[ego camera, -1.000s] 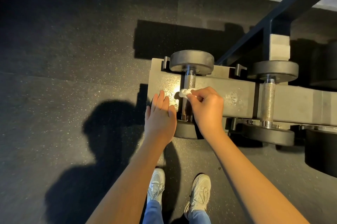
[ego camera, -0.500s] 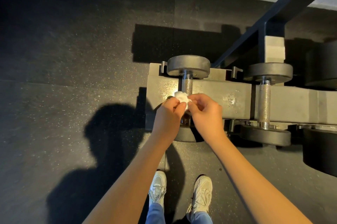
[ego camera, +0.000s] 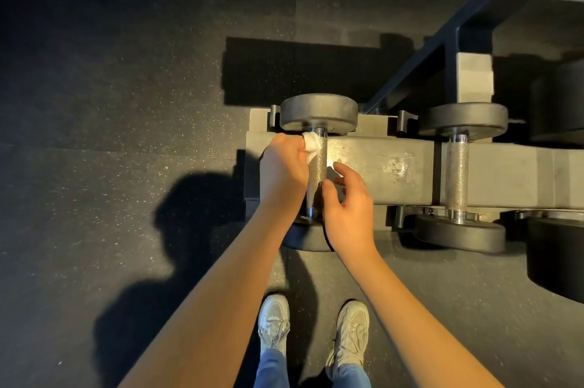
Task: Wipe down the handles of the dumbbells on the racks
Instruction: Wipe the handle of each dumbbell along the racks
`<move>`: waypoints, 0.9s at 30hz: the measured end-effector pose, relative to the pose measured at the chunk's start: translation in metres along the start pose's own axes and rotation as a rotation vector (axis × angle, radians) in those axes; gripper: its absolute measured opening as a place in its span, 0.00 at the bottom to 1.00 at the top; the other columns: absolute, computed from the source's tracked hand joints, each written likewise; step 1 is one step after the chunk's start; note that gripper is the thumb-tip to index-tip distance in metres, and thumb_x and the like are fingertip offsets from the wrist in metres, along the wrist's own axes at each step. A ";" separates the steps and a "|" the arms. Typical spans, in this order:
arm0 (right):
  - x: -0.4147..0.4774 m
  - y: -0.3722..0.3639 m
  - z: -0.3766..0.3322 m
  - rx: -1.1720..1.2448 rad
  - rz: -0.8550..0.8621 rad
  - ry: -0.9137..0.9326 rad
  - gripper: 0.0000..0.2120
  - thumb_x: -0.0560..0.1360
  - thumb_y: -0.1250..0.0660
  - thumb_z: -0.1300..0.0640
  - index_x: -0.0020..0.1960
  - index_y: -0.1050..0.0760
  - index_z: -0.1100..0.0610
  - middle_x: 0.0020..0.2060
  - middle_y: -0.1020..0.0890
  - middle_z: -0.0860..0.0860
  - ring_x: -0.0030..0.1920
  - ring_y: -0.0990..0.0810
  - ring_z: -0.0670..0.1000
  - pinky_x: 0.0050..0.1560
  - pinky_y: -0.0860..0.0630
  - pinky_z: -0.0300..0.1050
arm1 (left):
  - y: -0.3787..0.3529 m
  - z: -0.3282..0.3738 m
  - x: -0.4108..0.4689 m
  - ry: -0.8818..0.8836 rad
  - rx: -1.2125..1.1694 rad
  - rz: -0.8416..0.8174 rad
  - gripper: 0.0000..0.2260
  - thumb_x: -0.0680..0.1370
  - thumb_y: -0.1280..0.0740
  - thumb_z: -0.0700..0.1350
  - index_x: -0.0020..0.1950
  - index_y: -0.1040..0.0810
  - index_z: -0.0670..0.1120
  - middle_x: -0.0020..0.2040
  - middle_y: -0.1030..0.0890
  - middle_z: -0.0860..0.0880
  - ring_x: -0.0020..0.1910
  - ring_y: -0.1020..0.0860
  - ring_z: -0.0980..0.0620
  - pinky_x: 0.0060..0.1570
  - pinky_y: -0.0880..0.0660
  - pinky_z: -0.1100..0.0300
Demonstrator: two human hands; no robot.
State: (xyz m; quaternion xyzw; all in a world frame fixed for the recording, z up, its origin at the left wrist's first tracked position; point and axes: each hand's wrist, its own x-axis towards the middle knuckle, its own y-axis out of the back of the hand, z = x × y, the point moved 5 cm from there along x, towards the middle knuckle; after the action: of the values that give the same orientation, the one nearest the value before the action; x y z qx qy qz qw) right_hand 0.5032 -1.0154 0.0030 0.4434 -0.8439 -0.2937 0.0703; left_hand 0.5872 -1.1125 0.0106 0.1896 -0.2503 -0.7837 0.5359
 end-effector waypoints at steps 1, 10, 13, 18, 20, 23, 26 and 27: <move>-0.001 0.001 0.001 0.015 0.004 -0.023 0.16 0.79 0.39 0.59 0.66 0.28 0.58 0.54 0.28 0.42 0.56 0.28 0.43 0.58 0.30 0.40 | 0.000 0.001 -0.005 0.012 0.035 -0.032 0.09 0.81 0.41 0.40 0.46 0.22 0.39 0.42 0.24 0.45 0.37 0.26 0.52 0.36 0.32 0.68; -0.003 0.001 0.002 0.048 0.036 -0.066 0.16 0.78 0.42 0.54 0.60 0.24 0.60 0.52 0.21 0.50 0.55 0.23 0.51 0.58 0.27 0.49 | 0.001 0.001 -0.005 0.106 -0.086 -0.137 0.11 0.81 0.40 0.43 0.41 0.24 0.43 0.36 0.24 0.49 0.35 0.26 0.54 0.37 0.32 0.63; -0.003 0.000 0.003 0.052 0.039 -0.077 0.18 0.76 0.44 0.52 0.59 0.23 0.60 0.51 0.20 0.51 0.54 0.23 0.51 0.57 0.26 0.49 | -0.005 -0.006 0.002 0.128 -0.155 -0.128 0.07 0.79 0.35 0.42 0.52 0.20 0.40 0.42 0.19 0.46 0.41 0.22 0.52 0.41 0.27 0.62; -0.003 -0.001 0.007 0.045 0.031 -0.082 0.15 0.78 0.42 0.55 0.58 0.23 0.59 0.51 0.19 0.50 0.53 0.23 0.50 0.56 0.26 0.51 | -0.015 -0.014 -0.017 0.201 -0.068 -0.116 0.08 0.78 0.35 0.44 0.49 0.19 0.42 0.41 0.22 0.49 0.39 0.25 0.56 0.36 0.36 0.69; -0.003 -0.001 0.008 0.040 0.030 -0.091 0.13 0.79 0.41 0.57 0.59 0.23 0.59 0.51 0.20 0.51 0.54 0.23 0.51 0.56 0.26 0.53 | -0.009 -0.009 -0.016 0.186 -0.069 -0.055 0.07 0.79 0.36 0.43 0.45 0.20 0.42 0.39 0.23 0.49 0.36 0.26 0.57 0.34 0.36 0.69; -0.002 0.000 0.008 0.042 0.039 -0.097 0.13 0.78 0.41 0.56 0.58 0.23 0.59 0.51 0.20 0.51 0.54 0.23 0.51 0.57 0.26 0.54 | -0.003 -0.003 -0.001 0.121 -0.104 0.063 0.08 0.80 0.37 0.42 0.42 0.21 0.42 0.37 0.22 0.46 0.35 0.26 0.53 0.34 0.31 0.64; -0.005 0.000 0.008 0.075 0.053 -0.119 0.19 0.75 0.44 0.51 0.58 0.23 0.59 0.50 0.19 0.51 0.53 0.23 0.51 0.56 0.25 0.52 | -0.005 -0.006 0.007 0.110 -0.096 0.117 0.10 0.80 0.37 0.41 0.41 0.21 0.41 0.37 0.22 0.44 0.36 0.24 0.50 0.34 0.29 0.57; -0.007 0.000 0.010 0.088 0.056 -0.131 0.20 0.75 0.45 0.50 0.58 0.23 0.59 0.50 0.19 0.51 0.53 0.23 0.51 0.56 0.26 0.52 | -0.008 -0.007 0.004 0.118 -0.098 0.098 0.10 0.80 0.37 0.42 0.40 0.22 0.41 0.37 0.21 0.44 0.36 0.24 0.49 0.35 0.29 0.56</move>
State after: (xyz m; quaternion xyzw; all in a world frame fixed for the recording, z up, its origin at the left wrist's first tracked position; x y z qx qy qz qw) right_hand 0.5037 -1.0057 -0.0040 0.4020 -0.8709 -0.2827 0.0035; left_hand 0.5839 -1.1153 0.0000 0.1966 -0.1888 -0.7553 0.5960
